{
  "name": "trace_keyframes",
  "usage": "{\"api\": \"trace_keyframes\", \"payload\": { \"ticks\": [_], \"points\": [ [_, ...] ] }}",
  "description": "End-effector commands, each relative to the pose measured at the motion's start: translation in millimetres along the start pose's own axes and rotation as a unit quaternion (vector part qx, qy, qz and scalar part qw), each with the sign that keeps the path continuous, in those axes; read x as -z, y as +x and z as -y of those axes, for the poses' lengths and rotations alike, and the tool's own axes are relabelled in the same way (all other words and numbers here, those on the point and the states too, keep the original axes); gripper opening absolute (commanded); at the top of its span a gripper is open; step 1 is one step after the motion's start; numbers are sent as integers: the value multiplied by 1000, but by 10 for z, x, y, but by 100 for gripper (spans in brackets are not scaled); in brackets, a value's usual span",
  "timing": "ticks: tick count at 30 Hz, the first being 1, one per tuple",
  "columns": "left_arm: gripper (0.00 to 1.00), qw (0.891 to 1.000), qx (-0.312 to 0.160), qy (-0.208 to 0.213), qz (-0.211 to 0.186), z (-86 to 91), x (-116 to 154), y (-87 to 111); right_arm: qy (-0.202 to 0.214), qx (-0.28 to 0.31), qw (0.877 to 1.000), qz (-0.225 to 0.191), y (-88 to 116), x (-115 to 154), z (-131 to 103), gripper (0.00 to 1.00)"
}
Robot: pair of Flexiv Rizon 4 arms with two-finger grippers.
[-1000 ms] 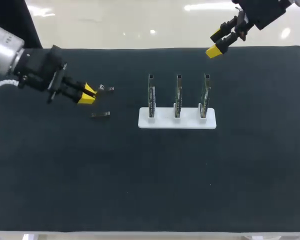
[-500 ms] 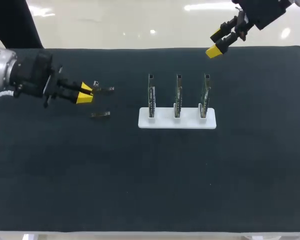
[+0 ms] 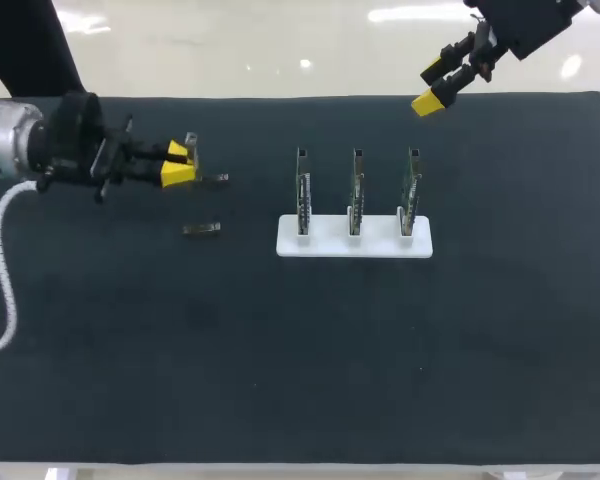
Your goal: Pick up the optical module with the left hand, and insert it into the network port with the right hand.
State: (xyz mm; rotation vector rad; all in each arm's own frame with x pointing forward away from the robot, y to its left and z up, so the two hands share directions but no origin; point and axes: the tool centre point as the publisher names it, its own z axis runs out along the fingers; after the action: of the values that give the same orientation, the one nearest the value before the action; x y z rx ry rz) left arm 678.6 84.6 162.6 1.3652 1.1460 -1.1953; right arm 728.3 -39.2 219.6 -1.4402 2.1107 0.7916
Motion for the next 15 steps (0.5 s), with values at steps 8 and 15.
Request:
{"api": "trace_keyframes", "payload": {
  "ticks": [8,15],
  "points": [
    [0,998,-2,-23,58,-218,-479,-194,0,0,1000,0,-2,-1,-3,100],
    [0,998,-1,-35,49,-256,-654,-270,0,0,1000,0,-2,-1,-3,100]
  ]
}}
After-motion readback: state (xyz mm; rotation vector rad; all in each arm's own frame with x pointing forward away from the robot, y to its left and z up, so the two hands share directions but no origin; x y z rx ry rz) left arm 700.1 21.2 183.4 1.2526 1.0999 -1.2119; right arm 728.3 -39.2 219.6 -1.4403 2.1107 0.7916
